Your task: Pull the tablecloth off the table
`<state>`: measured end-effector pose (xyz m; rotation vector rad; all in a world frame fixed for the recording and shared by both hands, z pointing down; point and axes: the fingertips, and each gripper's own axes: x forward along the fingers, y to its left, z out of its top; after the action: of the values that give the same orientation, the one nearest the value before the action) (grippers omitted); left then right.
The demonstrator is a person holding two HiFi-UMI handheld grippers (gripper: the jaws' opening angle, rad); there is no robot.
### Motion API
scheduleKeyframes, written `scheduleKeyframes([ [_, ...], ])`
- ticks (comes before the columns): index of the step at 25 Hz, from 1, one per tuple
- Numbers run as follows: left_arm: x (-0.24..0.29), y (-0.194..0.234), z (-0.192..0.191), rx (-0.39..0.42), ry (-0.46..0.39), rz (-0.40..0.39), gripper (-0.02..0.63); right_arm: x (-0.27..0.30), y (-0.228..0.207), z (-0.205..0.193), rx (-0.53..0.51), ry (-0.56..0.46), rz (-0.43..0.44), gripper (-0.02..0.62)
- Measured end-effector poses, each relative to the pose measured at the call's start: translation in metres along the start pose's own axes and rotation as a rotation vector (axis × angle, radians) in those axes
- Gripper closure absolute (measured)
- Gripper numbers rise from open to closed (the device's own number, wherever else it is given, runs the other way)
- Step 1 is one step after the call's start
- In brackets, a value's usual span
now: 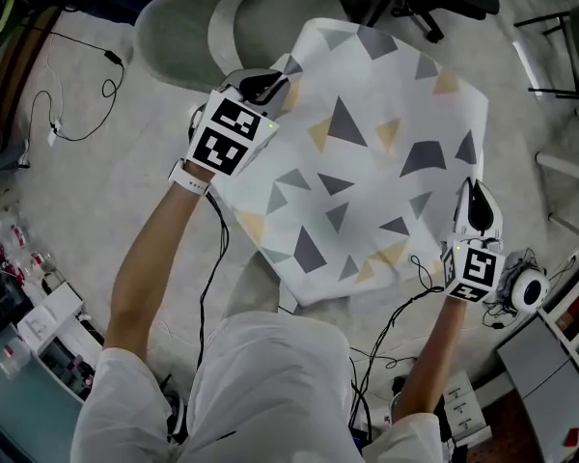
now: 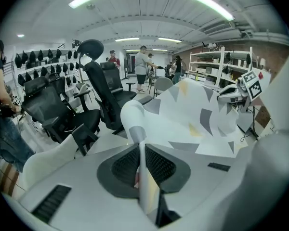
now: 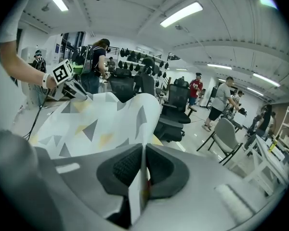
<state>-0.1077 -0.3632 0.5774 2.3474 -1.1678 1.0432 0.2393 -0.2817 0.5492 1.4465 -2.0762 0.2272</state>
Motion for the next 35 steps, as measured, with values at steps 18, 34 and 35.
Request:
scheduleKeyframes([
  [18, -0.105, -0.029, 0.046, -0.018, -0.17, 0.022, 0.569, -0.071, 0.001, 0.05, 0.019, -0.072, -0.161, 0.563],
  [34, -0.317, -0.125, -0.016, -0.074, -0.333, 0.259, 0.572, -0.24, 0.083, 0.051, 0.069, -0.293, -0.073, 0.566],
  [35, -0.33, -0.133, -0.021, -0.082, -0.336, 0.272, 0.572, -0.252, 0.088, 0.051, 0.071, -0.306, -0.06, 0.566],
])
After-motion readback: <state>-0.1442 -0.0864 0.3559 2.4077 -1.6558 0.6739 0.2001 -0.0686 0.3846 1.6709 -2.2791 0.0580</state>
